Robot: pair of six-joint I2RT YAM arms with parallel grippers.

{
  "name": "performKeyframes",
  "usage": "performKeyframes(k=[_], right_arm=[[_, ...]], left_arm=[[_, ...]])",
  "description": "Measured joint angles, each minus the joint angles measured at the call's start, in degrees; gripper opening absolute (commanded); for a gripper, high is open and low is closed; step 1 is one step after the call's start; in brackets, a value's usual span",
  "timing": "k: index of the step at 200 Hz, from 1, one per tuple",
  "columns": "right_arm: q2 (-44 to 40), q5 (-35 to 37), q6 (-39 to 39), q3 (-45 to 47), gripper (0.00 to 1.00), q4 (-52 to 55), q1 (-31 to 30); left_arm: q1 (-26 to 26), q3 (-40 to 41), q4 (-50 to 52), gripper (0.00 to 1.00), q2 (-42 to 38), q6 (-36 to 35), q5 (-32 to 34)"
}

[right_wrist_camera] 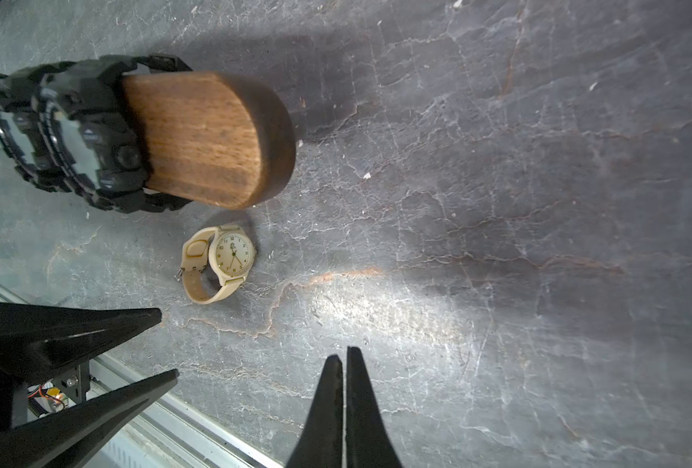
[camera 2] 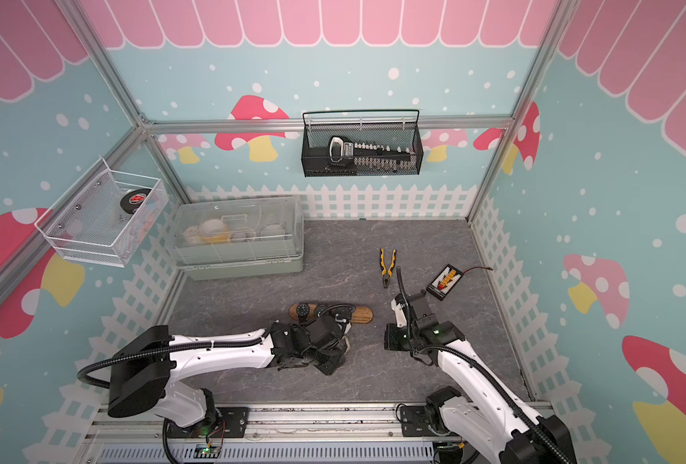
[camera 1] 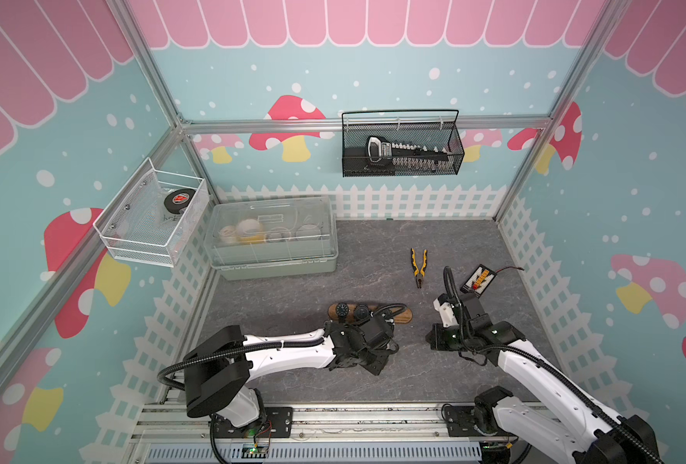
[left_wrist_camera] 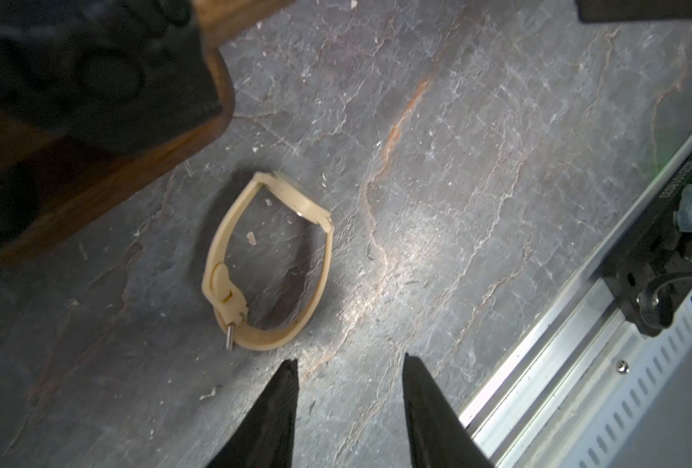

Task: Place watch on stand
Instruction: Pick up the watch at the center of the board.

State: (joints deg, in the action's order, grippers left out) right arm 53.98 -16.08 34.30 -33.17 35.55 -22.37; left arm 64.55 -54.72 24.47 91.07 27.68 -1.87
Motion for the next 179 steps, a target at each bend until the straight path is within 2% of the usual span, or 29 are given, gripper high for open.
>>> performKeyframes(k=[115,137,179], right_arm=[[2.75,-2.84,-1.75,-0.02,0.05,0.02,1.18],[2.95,-3.04,-1.99,-0.02,0.05,0.00,1.51],[3.48,-3.48,-2.45,0.00,0.05,-0.04,1.81]], left_arm=[[0.09,-6.45,2.71,0.41,9.53,-3.85,4.00],[0.09,-6.64,3.69,0.34,10.67,-4.74,4.70],[0.09,-8.24,4.46,0.12,13.35,-5.81,4.63]])
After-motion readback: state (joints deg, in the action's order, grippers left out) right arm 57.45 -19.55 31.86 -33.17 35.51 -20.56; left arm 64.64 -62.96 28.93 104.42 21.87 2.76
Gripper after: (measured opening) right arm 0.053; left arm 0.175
